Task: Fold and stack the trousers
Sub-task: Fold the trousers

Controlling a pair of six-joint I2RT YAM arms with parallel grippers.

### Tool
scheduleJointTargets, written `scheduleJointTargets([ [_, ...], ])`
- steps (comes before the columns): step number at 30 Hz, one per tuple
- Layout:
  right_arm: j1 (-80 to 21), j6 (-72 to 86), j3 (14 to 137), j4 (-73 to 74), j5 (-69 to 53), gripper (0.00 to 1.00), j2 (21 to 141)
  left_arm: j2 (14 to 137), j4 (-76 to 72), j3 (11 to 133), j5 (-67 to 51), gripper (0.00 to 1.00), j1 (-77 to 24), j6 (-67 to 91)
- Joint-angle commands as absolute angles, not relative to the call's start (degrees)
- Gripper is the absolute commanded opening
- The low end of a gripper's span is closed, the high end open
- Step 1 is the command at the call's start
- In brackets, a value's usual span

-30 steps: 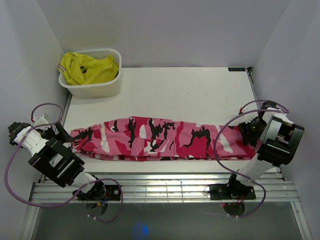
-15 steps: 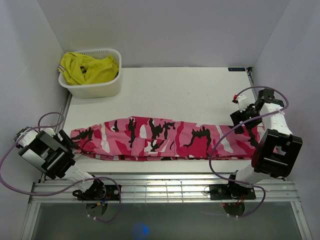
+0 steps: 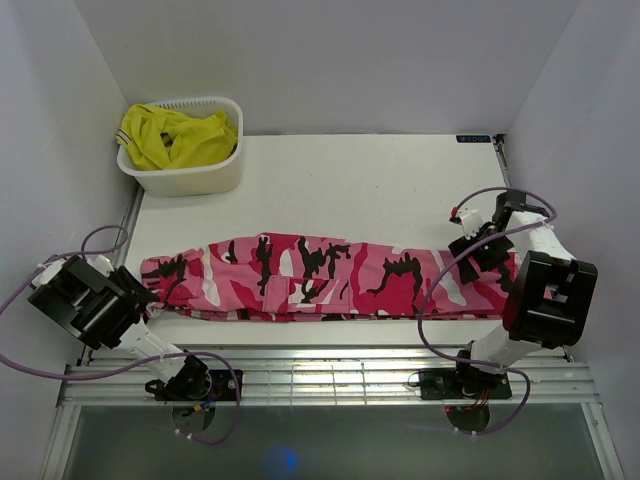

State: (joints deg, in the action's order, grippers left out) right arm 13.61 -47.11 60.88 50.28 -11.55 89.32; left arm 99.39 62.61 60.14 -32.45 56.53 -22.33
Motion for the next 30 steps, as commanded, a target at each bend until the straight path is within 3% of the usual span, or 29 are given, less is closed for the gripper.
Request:
scheduleJointTargets([
  [1, 12.7, -47.1, 56.3, 46.0, -5.9, 0.77, 92.4, 95.6, 64.9, 65.1, -43.5, 0.46, 57.0, -26.8],
  [5, 12.7, -48.3, 54.0, 42.6, -2.5, 0.74, 94.1, 93.4, 66.8, 69.4, -48.5, 0.22, 56.8, -29.7],
  [6, 12.7, -48.4, 53.9, 41.8, -2.1, 0.74, 94.3, 93.1, 67.1, 70.2, -49.0, 0.08, 56.7, -30.1],
  [8, 12.7, -49.0, 54.1, 41.6, -1.7, 0.72, 94.6, 92.7, 67.2, 72.2, -49.3, 0.0, 55.7, -31.5],
  [14, 12.7, -49.9, 54.4, 41.1, -0.4, 0.68, 95.5, 91.1, 66.7, 75.2, -55.2, 0.0, 54.1, -38.3],
  [19, 12.7, -50.5, 53.7, 41.0, -0.3, 0.67, 94.8, 82.6, 61.4, 72.3, -60.9, 0.0, 53.7, -49.8],
  [26, 12.7, -51.0, 54.2, 41.8, -0.3, 0.65, 94.0, 79.5, 61.3, 68.1, -60.4, 0.0, 51.2, -62.0],
  [30, 12.7, -51.2, 54.2, 42.6, -0.3, 0.65, 93.6, 77.9, 57.9, 62.0, -52.8, 0.0, 51.3, -67.9],
])
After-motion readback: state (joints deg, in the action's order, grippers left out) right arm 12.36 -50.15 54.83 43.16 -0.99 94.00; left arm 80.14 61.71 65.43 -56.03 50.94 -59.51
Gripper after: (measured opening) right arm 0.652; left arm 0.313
